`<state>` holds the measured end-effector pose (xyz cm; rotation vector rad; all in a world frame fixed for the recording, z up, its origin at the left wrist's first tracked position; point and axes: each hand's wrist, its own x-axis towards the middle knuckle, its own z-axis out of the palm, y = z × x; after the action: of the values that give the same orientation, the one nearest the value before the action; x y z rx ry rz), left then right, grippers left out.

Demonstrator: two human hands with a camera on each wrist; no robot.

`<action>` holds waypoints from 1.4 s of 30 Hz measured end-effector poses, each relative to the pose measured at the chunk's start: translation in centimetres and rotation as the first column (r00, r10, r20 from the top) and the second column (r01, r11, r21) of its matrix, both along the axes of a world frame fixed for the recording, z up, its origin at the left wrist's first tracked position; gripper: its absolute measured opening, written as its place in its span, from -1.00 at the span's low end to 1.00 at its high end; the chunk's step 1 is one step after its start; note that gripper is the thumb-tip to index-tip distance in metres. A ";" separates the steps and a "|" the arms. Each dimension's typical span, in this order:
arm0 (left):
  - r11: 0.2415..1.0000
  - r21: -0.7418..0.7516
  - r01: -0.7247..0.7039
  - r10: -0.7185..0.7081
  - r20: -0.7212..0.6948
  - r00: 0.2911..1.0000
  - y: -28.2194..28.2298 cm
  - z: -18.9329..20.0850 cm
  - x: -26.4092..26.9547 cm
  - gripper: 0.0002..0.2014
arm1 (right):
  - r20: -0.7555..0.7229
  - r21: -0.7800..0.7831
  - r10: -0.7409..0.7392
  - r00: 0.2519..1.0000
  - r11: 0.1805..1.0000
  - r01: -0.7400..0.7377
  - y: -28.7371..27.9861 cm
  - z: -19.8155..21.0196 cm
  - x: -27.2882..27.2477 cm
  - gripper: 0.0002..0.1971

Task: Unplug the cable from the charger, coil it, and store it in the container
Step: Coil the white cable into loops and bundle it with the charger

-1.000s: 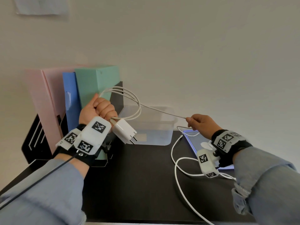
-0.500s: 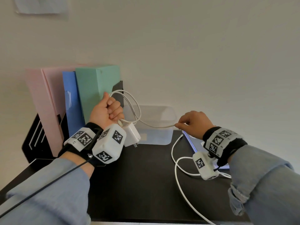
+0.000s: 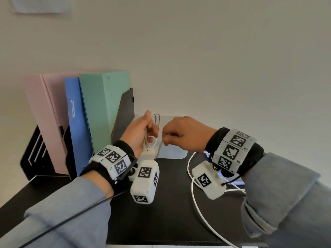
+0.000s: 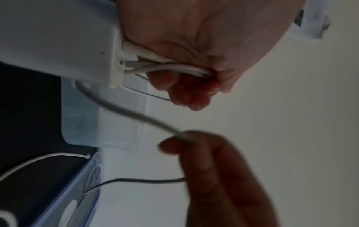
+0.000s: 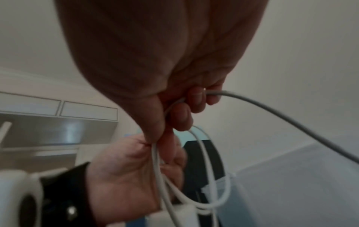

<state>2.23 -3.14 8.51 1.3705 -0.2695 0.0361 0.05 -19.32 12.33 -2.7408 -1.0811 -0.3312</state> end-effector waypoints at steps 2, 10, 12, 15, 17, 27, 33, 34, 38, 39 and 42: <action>1.000 0.023 0.017 -0.017 -0.014 1.000 -0.4 -0.2 -0.2 -0.58 | -0.036 0.059 0.041 0.998 0.998 -0.039 0.5 0.5 -0.1 -0.82; 0.988 0.064 0.140 -0.136 -0.061 0.989 -1.5 -0.2 -1.2 -0.60 | 0.013 0.264 -0.051 0.999 0.964 0.046 0.6 1.3 0.4 -0.76; 0.986 0.033 0.162 -0.158 -0.087 0.984 -1.5 -0.2 -1.3 -0.53 | 0.022 0.306 -0.066 0.998 0.950 0.056 0.6 1.1 0.6 -0.76; 0.978 -0.019 0.207 -0.208 -0.121 0.971 -1.5 -0.2 -1.5 -0.51 | 0.041 0.381 -0.103 0.994 0.921 0.080 0.7 1.1 0.8 -0.77; 0.971 -0.054 0.232 -0.238 -0.148 0.960 -1.6 -0.3 -1.5 -0.50 | 0.029 0.436 -0.125 0.992 0.894 0.100 0.6 1.0 0.8 -0.77; 0.904 -0.241 0.354 -0.406 -0.218 0.888 -1.2 -0.1 -1.0 -0.40 | 0.014 0.532 -0.231 0.973 0.825 0.189 0.4 0.7 1.4 -0.76; 0.885 -0.266 0.382 -0.439 -0.203 0.876 -0.8 0.4 -1.4 -0.43 | -0.163 0.633 -0.249 0.955 0.716 0.295 -0.8 0.6 2.3 -0.58; 0.881 -0.273 0.386 -0.444 -0.195 0.875 -0.7 0.6 -1.3 -0.43 | -0.187 0.643 -0.258 0.948 0.697 0.317 -1.2 0.6 2.4 -0.55; 0.857 -0.320 0.404 -0.468 -0.154 0.870 0.1 1.0 -1.2 -0.50 | -0.285 0.676 -0.251 0.925 0.631 0.379 -2.7 0.1 3.0 -0.54; 0.849 -0.337 0.408 -0.473 -0.141 0.870 0.2 1.1 -1.1 -0.51 | -0.308 0.679 -0.249 0.918 0.618 0.395 -3.0 -0.1 3.2 -0.54; 0.831 -0.382 0.404 -0.473 -0.103 0.875 0.6 1.2 -0.9 -0.52 | -0.344 0.660 -0.254 0.904 0.620 0.425 -3.7 -0.8 3.5 -0.55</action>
<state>1.37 -2.54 9.67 0.9203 -0.3915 -0.4196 3.52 -23.03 11.51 -2.1403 -0.2374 -0.3903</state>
